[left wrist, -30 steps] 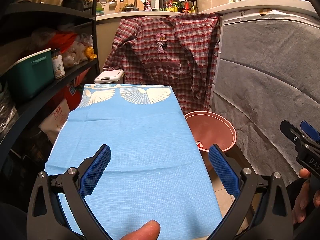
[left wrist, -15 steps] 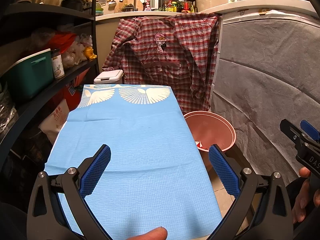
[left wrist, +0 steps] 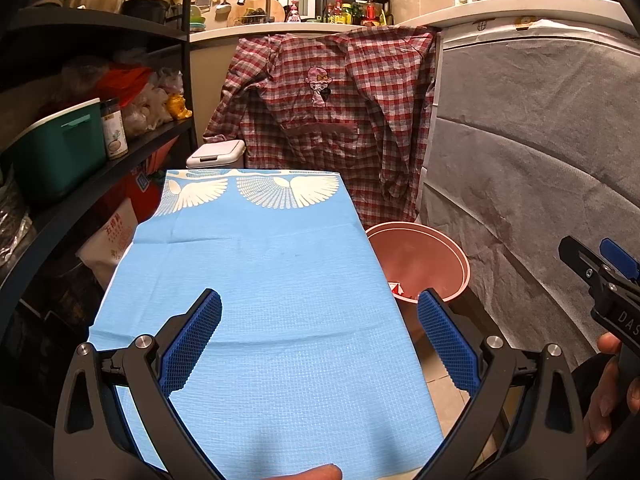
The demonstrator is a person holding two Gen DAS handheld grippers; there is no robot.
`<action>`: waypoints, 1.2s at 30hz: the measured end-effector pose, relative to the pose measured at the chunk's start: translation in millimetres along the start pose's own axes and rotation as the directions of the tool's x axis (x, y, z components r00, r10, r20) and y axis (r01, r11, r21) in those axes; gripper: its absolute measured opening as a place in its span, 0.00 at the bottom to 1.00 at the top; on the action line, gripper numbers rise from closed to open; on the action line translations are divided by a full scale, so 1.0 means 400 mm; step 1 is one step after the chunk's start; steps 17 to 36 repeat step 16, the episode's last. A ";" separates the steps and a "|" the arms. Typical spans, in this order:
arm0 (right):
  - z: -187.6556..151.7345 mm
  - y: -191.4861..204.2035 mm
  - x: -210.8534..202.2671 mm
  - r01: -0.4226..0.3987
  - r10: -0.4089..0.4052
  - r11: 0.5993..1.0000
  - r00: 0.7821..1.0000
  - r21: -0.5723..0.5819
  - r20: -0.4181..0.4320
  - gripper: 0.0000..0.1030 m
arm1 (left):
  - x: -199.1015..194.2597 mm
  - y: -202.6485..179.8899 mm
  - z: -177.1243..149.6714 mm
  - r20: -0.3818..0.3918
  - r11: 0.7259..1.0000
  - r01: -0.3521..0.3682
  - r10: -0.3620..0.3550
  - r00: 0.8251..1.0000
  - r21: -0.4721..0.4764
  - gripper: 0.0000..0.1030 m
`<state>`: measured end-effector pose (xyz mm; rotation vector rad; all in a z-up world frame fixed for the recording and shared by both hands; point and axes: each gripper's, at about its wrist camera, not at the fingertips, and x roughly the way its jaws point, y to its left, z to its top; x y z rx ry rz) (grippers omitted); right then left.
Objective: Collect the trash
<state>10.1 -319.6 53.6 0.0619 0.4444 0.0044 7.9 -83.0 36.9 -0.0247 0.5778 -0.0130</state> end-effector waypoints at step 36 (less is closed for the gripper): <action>-0.001 0.000 0.000 0.000 0.000 1.000 1.000 -0.001 0.001 0.95 | 0.005 0.003 0.002 -0.012 1.000 0.014 -0.014 1.000 -0.002 0.93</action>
